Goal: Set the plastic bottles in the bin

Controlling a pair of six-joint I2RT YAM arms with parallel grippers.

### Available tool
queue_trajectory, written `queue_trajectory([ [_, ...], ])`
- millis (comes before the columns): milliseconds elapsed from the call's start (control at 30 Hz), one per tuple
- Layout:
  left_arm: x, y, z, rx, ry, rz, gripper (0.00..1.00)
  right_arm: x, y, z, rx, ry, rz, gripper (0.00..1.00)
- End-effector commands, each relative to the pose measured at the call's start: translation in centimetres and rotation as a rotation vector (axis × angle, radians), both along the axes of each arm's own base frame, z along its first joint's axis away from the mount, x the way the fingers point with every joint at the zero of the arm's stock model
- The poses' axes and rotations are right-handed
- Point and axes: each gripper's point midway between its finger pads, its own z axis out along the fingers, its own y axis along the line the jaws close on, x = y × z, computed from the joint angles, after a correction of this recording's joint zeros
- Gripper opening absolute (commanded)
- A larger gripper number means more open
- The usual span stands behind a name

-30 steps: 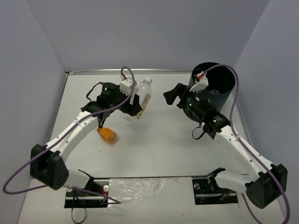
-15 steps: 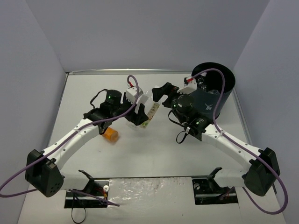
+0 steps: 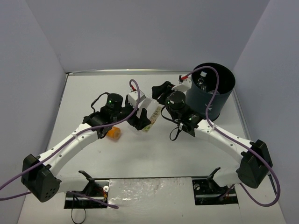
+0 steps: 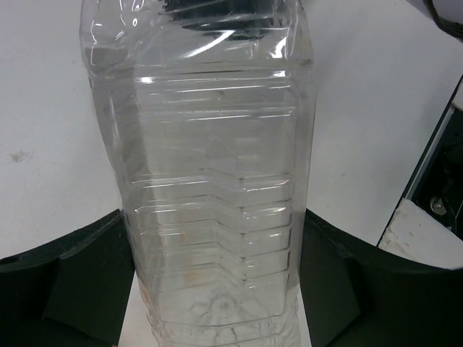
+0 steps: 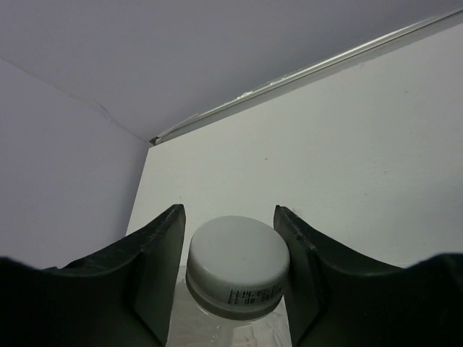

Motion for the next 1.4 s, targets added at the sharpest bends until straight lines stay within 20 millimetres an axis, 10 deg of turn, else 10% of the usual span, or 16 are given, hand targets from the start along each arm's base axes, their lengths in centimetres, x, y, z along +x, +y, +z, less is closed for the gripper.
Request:
queue_trajectory([
  [0, 0.4, -0.5, 6.2, -0.115, -0.127, 0.014, 0.94, -0.4, -2.3, 4.4, 0.016, -0.106, -0.070, 0.05],
  [233, 1.4, 4.1, 5.9, -0.024, -0.071, 0.293, 0.97, 0.1, -7.6, 7.8, -0.159, -0.162, -0.226, 0.00],
  [500, 0.4, 13.0, 5.3, -0.027, 0.005, 0.790, 0.97, -2.1, -15.2, 22.5, -0.255, -0.462, -0.301, 0.00],
  [667, 0.7, 17.4, 5.0, -0.003, 0.011, 1.008, 0.97, -3.4, -18.8, 28.0, -0.367, -0.542, -0.457, 0.00],
  [1067, 4.3, 25.2, -0.3, -0.070, 0.236, 1.351, 0.97, 5.4, -28.2, 23.0, -0.621, -0.350, -0.799, 0.04],
  [1233, 5.2, 26.7, -2.7, -0.112, 0.343, 1.407, 0.97, 7.9, -28.2, 19.7, -0.642, -0.282, -0.752, 0.98],
  [1367, 5.8, 26.4, -4.5, -0.107, 0.420, 1.415, 0.97, 7.2, -28.1, 19.5, -0.599, -0.290, -0.747, 1.00],
])
